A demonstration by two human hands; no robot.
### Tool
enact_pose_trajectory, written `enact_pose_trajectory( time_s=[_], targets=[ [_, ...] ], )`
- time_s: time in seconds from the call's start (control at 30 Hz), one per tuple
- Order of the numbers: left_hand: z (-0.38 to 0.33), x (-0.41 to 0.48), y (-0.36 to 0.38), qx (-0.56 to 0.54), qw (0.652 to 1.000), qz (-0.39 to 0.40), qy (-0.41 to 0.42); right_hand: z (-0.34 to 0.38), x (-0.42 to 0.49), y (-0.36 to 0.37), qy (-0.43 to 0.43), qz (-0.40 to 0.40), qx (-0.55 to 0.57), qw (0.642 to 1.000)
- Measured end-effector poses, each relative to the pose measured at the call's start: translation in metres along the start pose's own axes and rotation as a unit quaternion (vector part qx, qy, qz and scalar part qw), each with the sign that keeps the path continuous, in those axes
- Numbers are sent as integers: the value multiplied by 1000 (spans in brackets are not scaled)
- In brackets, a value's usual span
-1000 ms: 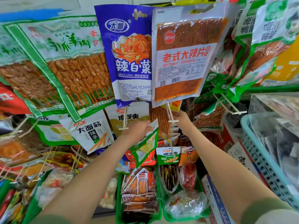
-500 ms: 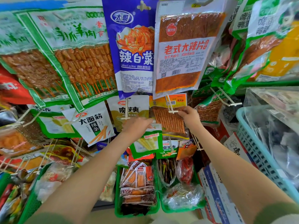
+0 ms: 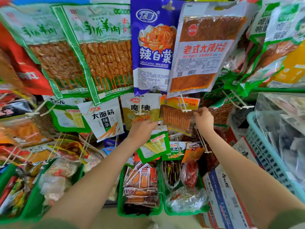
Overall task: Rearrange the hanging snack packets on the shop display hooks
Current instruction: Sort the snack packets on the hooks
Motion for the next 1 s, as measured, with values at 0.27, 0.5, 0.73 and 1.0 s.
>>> enact_pose_trajectory(
  time_s=[0.27, 0.5, 0.73, 1.0],
  targets=[
    [15, -23, -19, -31, 996, -66, -55, -2, -23, 37, 93, 92, -48, 990],
    [47, -47, -38, -6, 992, -89, -91, 5, -56, 80, 322, 219, 230, 892],
    [77, -69, -50, -10, 991, -68, -117, 22, -59, 102, 270, 259, 208, 904],
    [97, -71, -51, -165, 972, -18, -165, 128, -55, 106, -192, 188, 74, 960]
  ],
)
Point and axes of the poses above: each hand's wrist, its own x-axis towards the middle knuckle, its own y-axis out of the palm, z = x × y, the point moved 5 cm from there along x, towards the middle knuckle, and after that the axes turned 6 degrees about y, right-handed, at the moved point
